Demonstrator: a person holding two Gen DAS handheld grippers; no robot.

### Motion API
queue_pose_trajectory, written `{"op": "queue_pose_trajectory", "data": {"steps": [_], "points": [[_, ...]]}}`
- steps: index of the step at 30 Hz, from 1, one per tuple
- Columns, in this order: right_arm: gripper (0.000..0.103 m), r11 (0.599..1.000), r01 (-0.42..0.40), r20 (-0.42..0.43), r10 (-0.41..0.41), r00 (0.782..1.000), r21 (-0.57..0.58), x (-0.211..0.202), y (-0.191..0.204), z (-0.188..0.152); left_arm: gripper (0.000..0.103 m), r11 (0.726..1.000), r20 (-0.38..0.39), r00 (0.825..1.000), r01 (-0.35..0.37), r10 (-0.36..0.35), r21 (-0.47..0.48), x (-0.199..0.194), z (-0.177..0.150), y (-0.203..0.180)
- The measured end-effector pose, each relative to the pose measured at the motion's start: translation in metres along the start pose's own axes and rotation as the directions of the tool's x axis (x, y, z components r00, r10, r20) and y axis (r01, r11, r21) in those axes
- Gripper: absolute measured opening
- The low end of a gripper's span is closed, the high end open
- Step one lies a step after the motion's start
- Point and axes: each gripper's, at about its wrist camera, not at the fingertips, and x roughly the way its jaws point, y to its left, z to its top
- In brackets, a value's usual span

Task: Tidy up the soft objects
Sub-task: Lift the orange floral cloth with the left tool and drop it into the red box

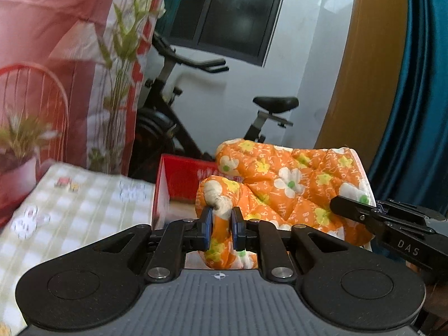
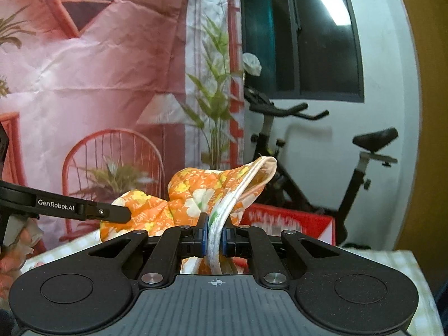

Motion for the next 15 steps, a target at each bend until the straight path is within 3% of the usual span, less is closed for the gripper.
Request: {"op": "queue_pose_trajectory", "data": {"steps": [4, 9, 15], "points": [[0.008, 1.0, -0.001, 0.012, 0.001, 1.0, -0.014, 0.032, -0.017, 0.017, 0.015, 1.0, -0.012, 1.0, 0.01, -0.009, 0.015, 0.027, 0.026, -0.003], [0.008, 1.0, 0.012, -0.038, -0.011, 0.999, 0.026, 0.089, -0.042, 0.025, 0.015, 1.0, -0.085, 0.996, -0.012, 0.012, 0.0, 0.08, 0.052, 0.003], [0.008, 0.997, 0.027, -0.139, -0.016, 0.99, 0.078, 0.145, -0.066, 0.009, 0.016, 0.999, -0.214, 0.976, -0.036, 0.028, -0.035, 0.139, 0.052, 0.015]]}}
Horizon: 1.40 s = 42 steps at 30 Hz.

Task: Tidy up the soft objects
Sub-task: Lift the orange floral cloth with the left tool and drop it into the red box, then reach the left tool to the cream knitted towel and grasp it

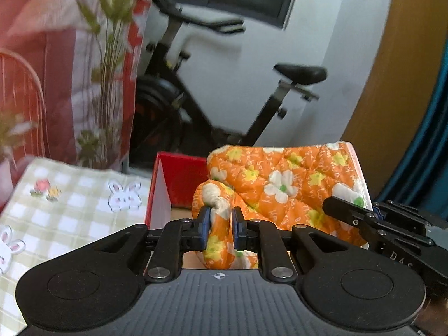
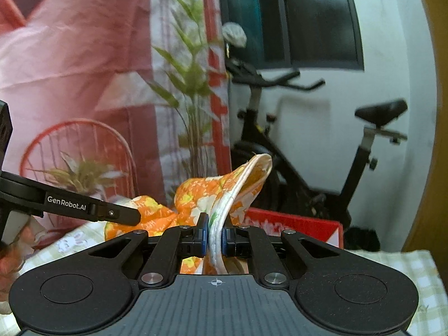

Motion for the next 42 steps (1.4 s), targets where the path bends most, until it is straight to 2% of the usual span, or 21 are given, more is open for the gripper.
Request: {"op": "queue_pose_trajectory", "data": {"steps": [5, 7, 9, 11, 12, 13, 16, 21, 27, 30, 36, 40, 42], "points": [[0.008, 0.997, 0.02, -0.071, -0.014, 0.997, 0.081, 0.029, -0.019, -0.021, 0.016, 1.0, -0.083, 0.997, -0.006, 0.008, 0.019, 0.026, -0.005, 0.003], [0.009, 0.993, 0.025, -0.097, -0.014, 0.995, 0.117, 0.036, -0.028, -0.03, 0.02, 0.999, -0.103, 0.995, -0.002, 0.005, 0.032, 0.032, -0.006, 0.003], [0.01, 0.992, 0.039, -0.127, -0.024, 0.992, 0.119, 0.042, -0.032, -0.039, 0.035, 0.999, -0.113, 0.994, -0.001, 0.005, 0.041, 0.033, -0.008, 0.005], [0.018, 0.991, 0.067, -0.141, -0.051, 0.989, 0.112, 0.043, -0.035, -0.046, 0.048, 0.999, -0.105, 0.994, -0.004, 0.008, 0.045, 0.031, -0.008, 0.01], [0.021, 0.99, 0.089, -0.134, -0.074, 0.988, 0.11, 0.042, -0.036, -0.048, 0.054, 0.999, -0.098, 0.995, -0.004, 0.009, 0.046, 0.032, -0.007, 0.011], [0.025, 0.989, 0.101, -0.123, -0.087, 0.989, 0.111, 0.039, -0.036, -0.051, 0.056, 0.999, -0.091, 0.996, -0.003, 0.008, 0.049, 0.03, -0.007, 0.013], [0.028, 0.99, 0.097, -0.089, -0.088, 0.992, 0.1, 0.025, -0.032, -0.055, 0.056, 0.998, -0.075, 0.997, 0.017, -0.012, 0.067, 0.02, -0.006, 0.016], [0.032, 0.994, 0.089, 0.0, -0.089, 0.996, 0.057, -0.013, -0.02, -0.065, 0.056, 0.995, 0.008, 1.0, 0.022, -0.023, 0.097, -0.017, -0.014, 0.027], [0.032, 0.987, 0.096, 0.08, -0.107, 0.991, 0.13, -0.058, -0.015, -0.086, 0.057, 0.995, 0.062, 0.998, -0.006, 0.0, 0.097, -0.053, -0.04, 0.041], [0.033, 0.983, 0.108, 0.077, -0.121, 0.99, 0.147, -0.07, -0.01, -0.103, 0.057, 0.996, 0.056, 0.998, -0.018, 0.013, 0.089, -0.058, -0.061, 0.039], [0.032, 0.983, 0.154, 0.051, -0.159, 0.986, 0.095, -0.079, -0.002, -0.128, 0.057, 1.0, 0.067, 0.998, 0.005, -0.005, 0.009, -0.063, -0.093, 0.032], [0.032, 0.981, 0.152, 0.02, -0.156, 0.988, 0.12, -0.076, -0.006, -0.138, 0.057, 0.999, 0.067, 0.998, 0.005, -0.002, -0.035, -0.067, -0.107, 0.027], [0.033, 0.978, 0.155, 0.0, -0.157, 0.988, 0.139, -0.074, -0.008, -0.145, 0.057, 0.999, 0.042, 0.999, 0.018, -0.016, -0.045, -0.063, -0.114, 0.024]]}}
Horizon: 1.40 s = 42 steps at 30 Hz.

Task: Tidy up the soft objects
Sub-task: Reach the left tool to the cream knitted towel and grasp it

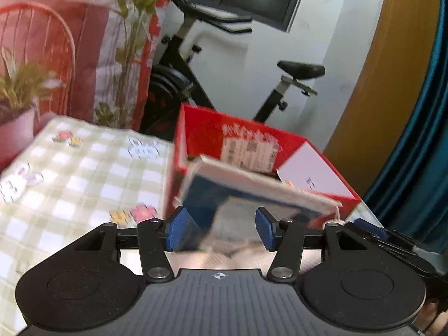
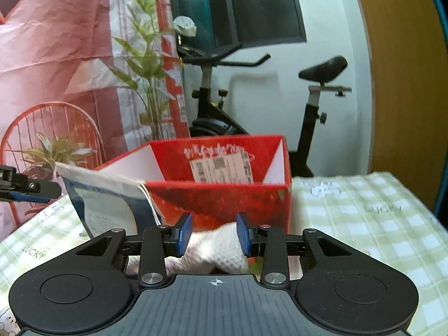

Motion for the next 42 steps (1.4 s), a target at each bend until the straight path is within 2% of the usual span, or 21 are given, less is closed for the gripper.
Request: {"op": "queue_pose_trajectory", "data": {"steps": [5, 11, 18, 26, 31, 33, 42], "points": [[0.036, 0.999, -0.014, -0.032, 0.015, 0.999, 0.052, 0.004, -0.009, -0.015, 0.057, 1.0, -0.063, 0.998, -0.009, 0.008, -0.016, 0.013, -0.02, -0.004], [0.037, 0.996, -0.041, -0.056, 0.046, 0.997, 0.083, 0.011, -0.016, -0.033, 0.057, 0.995, -0.139, 0.989, -0.061, 0.05, -0.078, 0.025, -0.044, 0.01], [0.037, 0.992, -0.074, -0.053, 0.08, 0.995, 0.106, 0.017, -0.026, -0.041, 0.057, 0.985, -0.151, 0.985, -0.106, 0.086, -0.133, 0.029, -0.052, 0.023], [0.037, 0.99, -0.087, -0.049, 0.093, 0.994, 0.113, 0.019, -0.027, -0.042, 0.057, 0.963, -0.171, 0.984, -0.088, 0.045, -0.253, 0.038, -0.056, 0.038], [0.037, 0.989, -0.087, -0.053, 0.093, 0.994, 0.116, 0.021, -0.028, -0.043, 0.059, 0.933, -0.178, 0.984, -0.073, 0.01, -0.353, 0.05, -0.054, 0.051], [0.037, 0.99, -0.084, -0.055, 0.091, 0.994, 0.116, 0.022, -0.028, -0.044, 0.064, 0.919, -0.179, 0.984, -0.069, -0.002, -0.388, 0.057, -0.053, 0.056], [0.037, 0.99, -0.08, -0.063, 0.088, 0.994, 0.118, 0.024, -0.03, -0.046, 0.064, 0.849, -0.131, 0.991, -0.033, -0.042, -0.527, 0.069, -0.05, 0.074]]}}
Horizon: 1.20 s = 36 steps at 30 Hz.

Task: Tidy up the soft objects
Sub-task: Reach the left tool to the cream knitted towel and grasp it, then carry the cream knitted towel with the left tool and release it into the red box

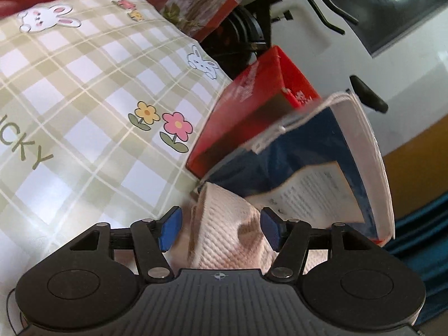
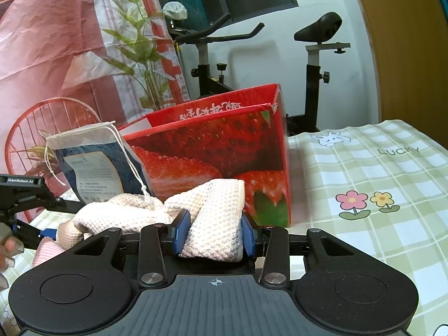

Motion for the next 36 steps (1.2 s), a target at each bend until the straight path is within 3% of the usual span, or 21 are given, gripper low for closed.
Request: {"op": "queue_pose_trajectory", "data": {"steps": [5, 8, 11, 14, 20, 23, 30, 36], "points": [[0.037, 1.0, 0.001, -0.002, -0.001, 1.0, -0.001, 0.001, -0.001, 0.0, 0.062, 1.0, -0.026, 1.0, 0.015, -0.015, 0.018, 0.003, -0.009, 0.0], [0.037, 1.0, 0.002, -0.002, -0.002, 1.0, -0.002, 0.0, -0.001, 0.0, 0.037, 0.997, -0.013, 0.998, 0.054, -0.054, 0.05, -0.003, -0.011, -0.003], [0.037, 1.0, 0.004, -0.004, -0.004, 1.0, 0.0, 0.0, -0.001, 0.002, 0.018, 0.986, 0.023, 0.999, 0.036, -0.04, 0.16, -0.013, -0.014, -0.016], [0.036, 1.0, 0.001, -0.006, -0.001, 1.0, 0.008, -0.004, 0.0, 0.005, 0.016, 0.96, 0.069, 0.997, 0.004, -0.025, 0.282, -0.028, -0.017, -0.032], [0.031, 1.0, -0.002, 0.018, 0.001, 1.0, 0.006, -0.018, 0.003, 0.016, 0.016, 0.922, 0.115, 0.992, 0.0, -0.048, 0.386, -0.047, -0.026, -0.053], [0.024, 1.0, -0.015, 0.034, 0.015, 0.999, -0.006, -0.027, 0.008, 0.022, 0.016, 0.919, 0.101, 0.993, 0.021, -0.066, 0.393, -0.051, -0.03, -0.055], [0.021, 0.997, -0.033, 0.038, 0.036, 0.999, -0.076, -0.042, 0.03, 0.029, 0.016, 0.927, 0.075, 0.995, 0.038, -0.071, 0.372, -0.053, -0.039, -0.046], [0.02, 0.993, -0.026, 0.043, 0.032, 0.999, -0.116, -0.055, 0.045, 0.032, 0.016, 0.929, 0.114, 0.989, 0.046, -0.094, 0.368, -0.067, -0.04, -0.044]]}}
